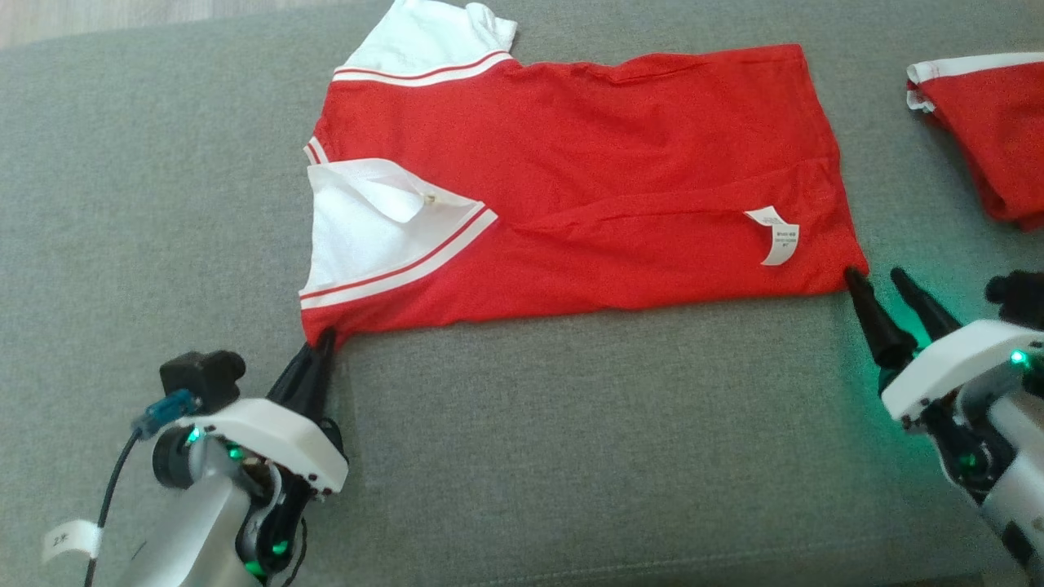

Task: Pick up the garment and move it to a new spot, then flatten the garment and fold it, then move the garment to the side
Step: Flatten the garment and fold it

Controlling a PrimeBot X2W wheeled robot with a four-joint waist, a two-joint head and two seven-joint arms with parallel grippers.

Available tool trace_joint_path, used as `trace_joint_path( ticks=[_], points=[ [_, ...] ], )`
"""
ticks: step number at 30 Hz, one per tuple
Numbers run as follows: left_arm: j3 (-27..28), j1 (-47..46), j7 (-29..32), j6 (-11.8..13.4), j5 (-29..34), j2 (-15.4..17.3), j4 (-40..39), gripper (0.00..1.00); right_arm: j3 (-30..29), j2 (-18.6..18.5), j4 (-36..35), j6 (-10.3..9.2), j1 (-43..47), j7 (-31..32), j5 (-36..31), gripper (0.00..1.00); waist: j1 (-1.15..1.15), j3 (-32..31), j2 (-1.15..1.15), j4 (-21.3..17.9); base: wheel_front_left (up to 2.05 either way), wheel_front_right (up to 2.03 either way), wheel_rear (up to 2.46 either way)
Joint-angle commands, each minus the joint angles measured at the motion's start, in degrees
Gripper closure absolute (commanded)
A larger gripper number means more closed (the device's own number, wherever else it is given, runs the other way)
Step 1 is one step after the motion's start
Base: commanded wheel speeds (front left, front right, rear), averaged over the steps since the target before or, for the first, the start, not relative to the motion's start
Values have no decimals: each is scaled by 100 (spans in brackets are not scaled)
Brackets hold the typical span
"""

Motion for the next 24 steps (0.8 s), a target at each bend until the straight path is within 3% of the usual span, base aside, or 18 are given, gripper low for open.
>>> trace_joint_path(
  ticks=[1, 8, 10, 12, 13, 14, 24],
  points=[
    [199, -191, -82, -20, 46, 176, -130, 100, -3, -37, -5, -5, -22, 17, -76, 0, 0, -8, 0, 9, 0, 0, 0],
    [133, -227, -76, -41, 85, 215, -192, 100, 121, 352, 681, -5, -340, -63, -777, 0, 0, -35, 0, 97, 0, 0, 0],
    [119, -234, -79, -38, 93, 217, -202, 100, 108, 417, 789, -5, -361, -119, -887, 9, 0, -41, 0, 117, 0, 0, 0],
    [99, -244, -88, -34, 117, 223, -196, 100, 98, 449, 894, -5, -363, -175, -994, 40, 0, -52, 0, 136, 0, 0, 0],
    [90, -247, -94, -33, 125, 223, -189, 100, 106, 453, 952, -5, -362, -199, -1068, 66, 0, -62, 0, 142, 0, 0, 0],
    [83, -246, -100, -34, 130, 223, -180, 100, 107, 456, 1008, -5, -363, -227, -1144, 100, 0, -74, 0, 147, 0, 0, 0],
    [82, 111, -204, -127, 113, 377, -447, 100, -143, 201, 943, -5, 70, -391, -1237, 100, 0, -346, 0, 168, 0, 0, 0]
  ],
)
